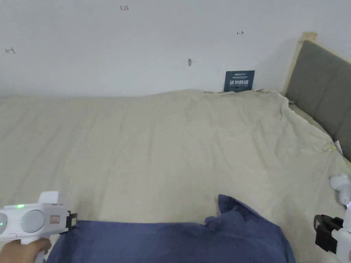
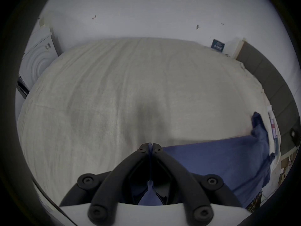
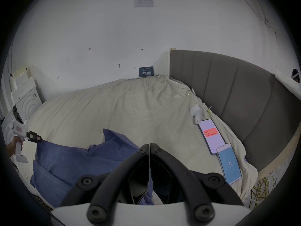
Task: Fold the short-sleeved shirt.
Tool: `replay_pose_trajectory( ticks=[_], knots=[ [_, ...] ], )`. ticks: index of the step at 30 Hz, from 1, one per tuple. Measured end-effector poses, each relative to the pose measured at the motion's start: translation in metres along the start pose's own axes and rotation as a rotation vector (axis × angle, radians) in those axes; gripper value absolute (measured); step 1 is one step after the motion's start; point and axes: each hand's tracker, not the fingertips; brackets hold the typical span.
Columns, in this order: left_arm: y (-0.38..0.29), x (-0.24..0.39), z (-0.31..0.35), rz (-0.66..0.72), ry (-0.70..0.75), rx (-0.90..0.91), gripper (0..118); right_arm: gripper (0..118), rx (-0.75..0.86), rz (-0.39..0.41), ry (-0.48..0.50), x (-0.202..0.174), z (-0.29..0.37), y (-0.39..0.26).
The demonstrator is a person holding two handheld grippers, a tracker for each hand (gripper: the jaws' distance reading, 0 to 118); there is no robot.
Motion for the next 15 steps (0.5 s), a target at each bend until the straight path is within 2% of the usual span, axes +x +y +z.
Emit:
replay_pose_trajectory(
  ticks=[1,2,3,4,6,9,12,15],
  knots=[
    [-0.001,0.000,0.009,-0.001,-0.009,0.008,0,61,-0.024,-0.005,0.007,0.000,-0.008,0.004],
    [-0.003,0.000,0.019,0.002,-0.018,0.020,0,97,-0.051,-0.009,0.032,0.001,-0.018,0.009],
    [-0.001,-0.006,0.022,0.004,-0.024,0.026,0,111,-0.075,-0.008,0.036,0.001,-0.028,0.013],
    [-0.003,-0.006,0.030,0.003,-0.029,0.028,0,115,-0.080,-0.017,0.024,0.001,-0.039,0.017],
    [-0.007,-0.006,0.042,0.008,-0.042,0.045,0,114,-0.074,-0.017,0.026,0.005,-0.066,0.020],
    [-0.010,-0.008,0.052,0.018,-0.051,0.059,0,114,-0.175,-0.008,0.026,-0.001,-0.099,0.020],
    [-0.012,-0.011,0.056,0.028,-0.057,0.066,0,114,-0.272,0.035,0.026,-0.007,-0.133,0.014],
    [-0.015,-0.013,0.056,0.037,-0.061,0.065,0,105,-0.351,0.052,0.017,-0.013,-0.163,0.004]
  ],
)
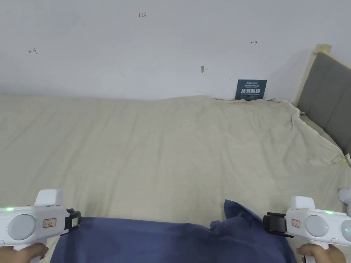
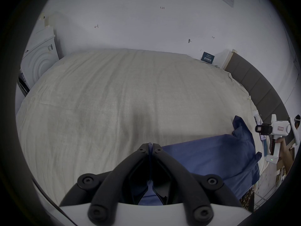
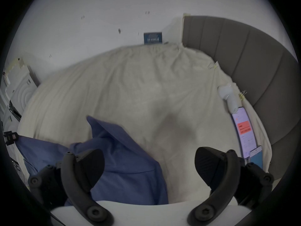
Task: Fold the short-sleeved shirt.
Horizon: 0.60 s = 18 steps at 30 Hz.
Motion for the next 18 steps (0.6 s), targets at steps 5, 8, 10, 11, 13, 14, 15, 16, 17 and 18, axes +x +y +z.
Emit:
replay_pose_trajectory(
  ticks=[5,8,10,11,13,14,15,16,17,18],
  knots=[
    [-0.002,-0.003,0.000,0.008,-0.003,-0.005,0,57,-0.080,0.022,-0.036,0.009,-0.058,0.005],
    [-0.003,-0.003,0.002,0.010,-0.006,-0.006,0,3,-0.130,-0.016,-0.011,0.014,-0.073,0.003],
    [-0.003,-0.004,0.002,0.010,-0.005,-0.006,0,0,-0.139,-0.011,-0.015,0.019,-0.079,0.002],
    [-0.003,-0.005,0.002,0.013,-0.005,-0.006,0,0,-0.130,-0.007,-0.011,0.022,-0.079,0.001],
    [-0.004,-0.006,0.002,0.015,-0.004,-0.005,0,0,-0.106,-0.008,-0.015,0.029,-0.076,0.001],
    [-0.005,-0.007,0.002,0.016,-0.003,-0.003,0,0,-0.083,-0.005,-0.019,0.033,-0.073,0.001],
    [-0.005,-0.007,0.003,0.017,-0.002,-0.002,0,0,-0.065,-0.003,-0.013,0.036,-0.069,0.002],
    [-0.007,-0.005,0.006,0.019,-0.001,-0.001,0,0,-0.036,-0.010,0.005,0.041,-0.063,0.004],
    [-0.008,-0.005,0.008,0.023,0.000,0.002,0,0,-0.013,-0.017,0.026,0.045,-0.056,0.006],
    [-0.008,-0.006,0.009,0.026,0.001,0.005,0,0,0.017,-0.023,0.044,0.050,-0.048,0.007]
  ],
)
